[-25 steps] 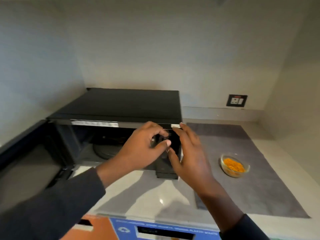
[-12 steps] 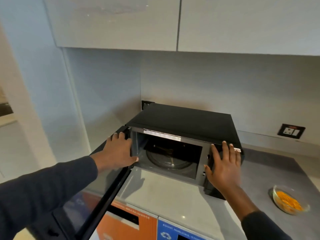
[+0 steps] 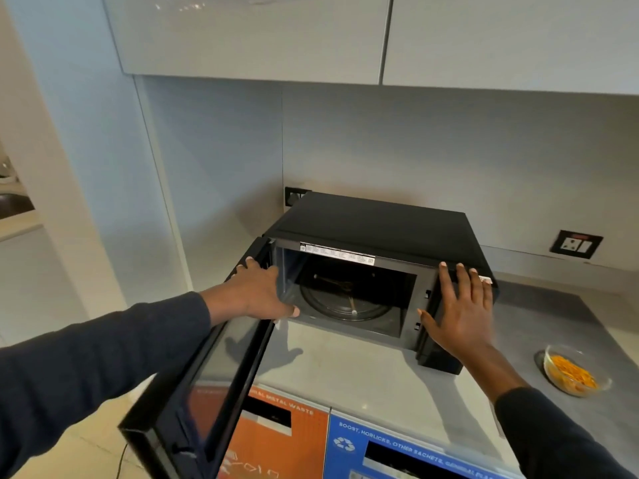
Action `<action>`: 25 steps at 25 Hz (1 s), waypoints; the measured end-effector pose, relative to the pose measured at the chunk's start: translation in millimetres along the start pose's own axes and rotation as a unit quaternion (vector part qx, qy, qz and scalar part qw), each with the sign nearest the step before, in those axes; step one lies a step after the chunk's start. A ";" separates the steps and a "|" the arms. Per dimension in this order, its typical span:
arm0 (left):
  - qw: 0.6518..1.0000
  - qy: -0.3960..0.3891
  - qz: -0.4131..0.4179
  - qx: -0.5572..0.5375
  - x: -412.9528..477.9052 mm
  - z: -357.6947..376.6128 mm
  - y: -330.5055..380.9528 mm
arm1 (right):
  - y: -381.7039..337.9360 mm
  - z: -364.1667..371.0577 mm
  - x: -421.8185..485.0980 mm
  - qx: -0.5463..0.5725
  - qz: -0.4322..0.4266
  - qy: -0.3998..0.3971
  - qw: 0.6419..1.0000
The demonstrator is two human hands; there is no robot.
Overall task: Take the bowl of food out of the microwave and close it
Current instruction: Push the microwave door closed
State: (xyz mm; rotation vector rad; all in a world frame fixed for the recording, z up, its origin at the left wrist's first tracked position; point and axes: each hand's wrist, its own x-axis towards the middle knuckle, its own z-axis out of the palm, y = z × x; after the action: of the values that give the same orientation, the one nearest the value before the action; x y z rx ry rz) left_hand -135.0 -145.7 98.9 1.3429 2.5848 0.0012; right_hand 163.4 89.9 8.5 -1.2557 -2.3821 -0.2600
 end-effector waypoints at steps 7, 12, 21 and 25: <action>0.990 0.023 0.100 -0.099 -3.4 10.4 14.8 | -1.0 -5.6 3.0 0.000 0.016 -0.015 1.000; 0.964 0.107 0.234 -0.064 12.1 45.8 46.6 | 5.0 -22.4 14.8 0.043 0.023 -0.030 0.998; 0.921 0.178 0.346 -0.016 84.6 47.8 104.2 | 12.6 -63.1 25.2 0.233 0.098 -0.188 0.949; 0.930 0.179 0.321 0.023 114.2 43.5 122.8 | 7.2 -63.2 23.7 0.132 0.071 -0.184 0.971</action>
State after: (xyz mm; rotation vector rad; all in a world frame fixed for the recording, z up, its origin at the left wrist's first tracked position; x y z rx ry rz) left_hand -90.3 13.3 46.6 2.3285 2.2670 0.3229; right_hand 175.8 88.9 75.3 -1.4331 -2.5002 0.3534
